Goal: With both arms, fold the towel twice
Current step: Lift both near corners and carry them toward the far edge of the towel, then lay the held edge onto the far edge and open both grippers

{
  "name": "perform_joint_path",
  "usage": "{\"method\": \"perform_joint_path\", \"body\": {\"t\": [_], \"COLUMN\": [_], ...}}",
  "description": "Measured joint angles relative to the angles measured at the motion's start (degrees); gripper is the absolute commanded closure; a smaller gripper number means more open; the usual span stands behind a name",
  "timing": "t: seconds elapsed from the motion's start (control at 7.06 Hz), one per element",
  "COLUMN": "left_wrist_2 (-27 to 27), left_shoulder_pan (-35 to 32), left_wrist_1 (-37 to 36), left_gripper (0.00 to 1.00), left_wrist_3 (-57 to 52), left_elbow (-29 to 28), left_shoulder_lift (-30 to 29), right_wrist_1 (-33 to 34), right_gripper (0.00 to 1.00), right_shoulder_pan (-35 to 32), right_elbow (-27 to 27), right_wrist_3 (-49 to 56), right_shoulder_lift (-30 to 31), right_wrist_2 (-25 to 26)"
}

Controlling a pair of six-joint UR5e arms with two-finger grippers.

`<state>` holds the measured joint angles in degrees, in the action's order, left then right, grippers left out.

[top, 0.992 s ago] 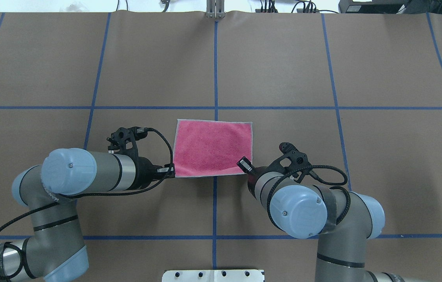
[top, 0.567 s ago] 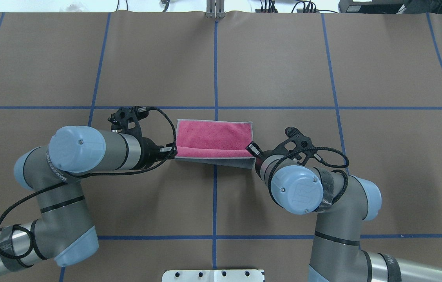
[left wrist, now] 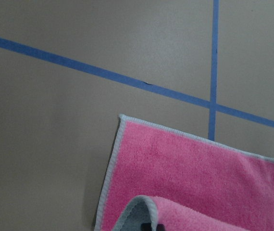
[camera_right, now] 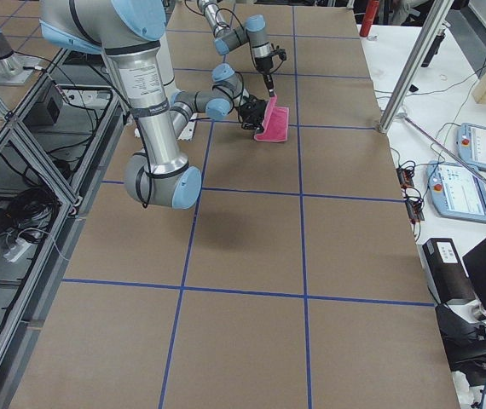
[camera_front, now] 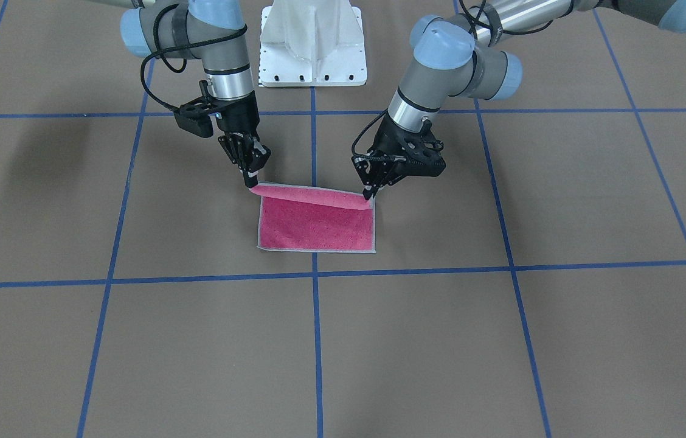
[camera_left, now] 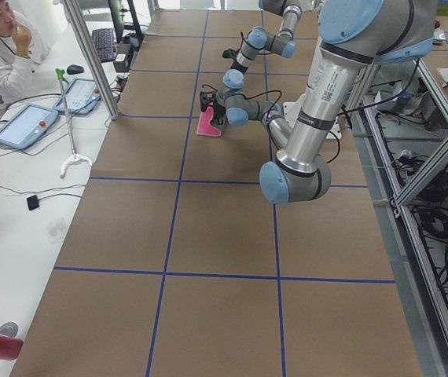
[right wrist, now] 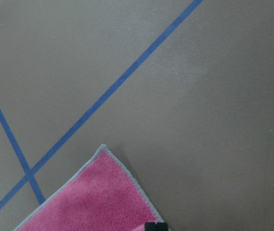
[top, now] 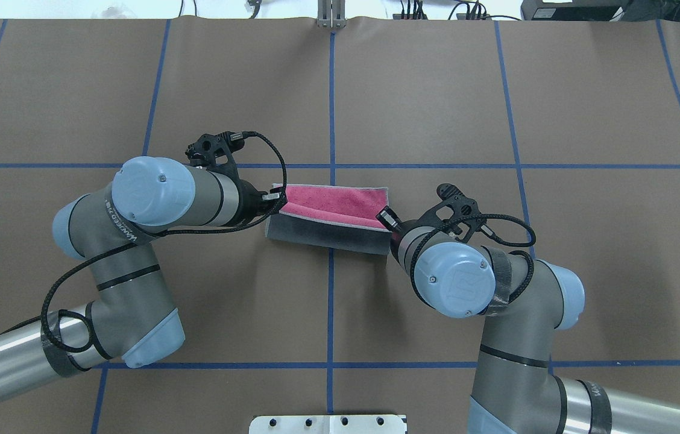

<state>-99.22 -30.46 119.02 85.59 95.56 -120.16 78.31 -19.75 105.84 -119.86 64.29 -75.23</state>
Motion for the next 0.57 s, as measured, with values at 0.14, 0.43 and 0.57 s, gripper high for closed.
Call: {"method": "perform_joint_path", "body": {"t": [0.14,0.43,0.57], "left_wrist_2": [-0.01,0.05,0.07], "left_shoulder_pan": [-0.27,-0.51,-0.54], "left_wrist_1": [-0.01,0.04,0.06], "left_gripper": [1.00,1.00,1.00], "left_wrist_3": [-0.10,-0.17,-0.22], "left_elbow": [-0.95,-3.00,-3.77], "left_shoulder_lift": [-0.36,-0.94,-1.28], "right_wrist_1": [0.02,0.08,0.08], "right_gripper": [1.00,1.00,1.00], "right_shoulder_pan": [-0.48,-1.54,-2.04], "right_elbow": [-0.01,-0.28,-1.21], "right_wrist_3": [0.34,1.02,1.45], "right_shoulder_lift": [-0.42,-0.88,-1.53], "right_wrist_2": [-0.02,-0.08,-0.11]}}
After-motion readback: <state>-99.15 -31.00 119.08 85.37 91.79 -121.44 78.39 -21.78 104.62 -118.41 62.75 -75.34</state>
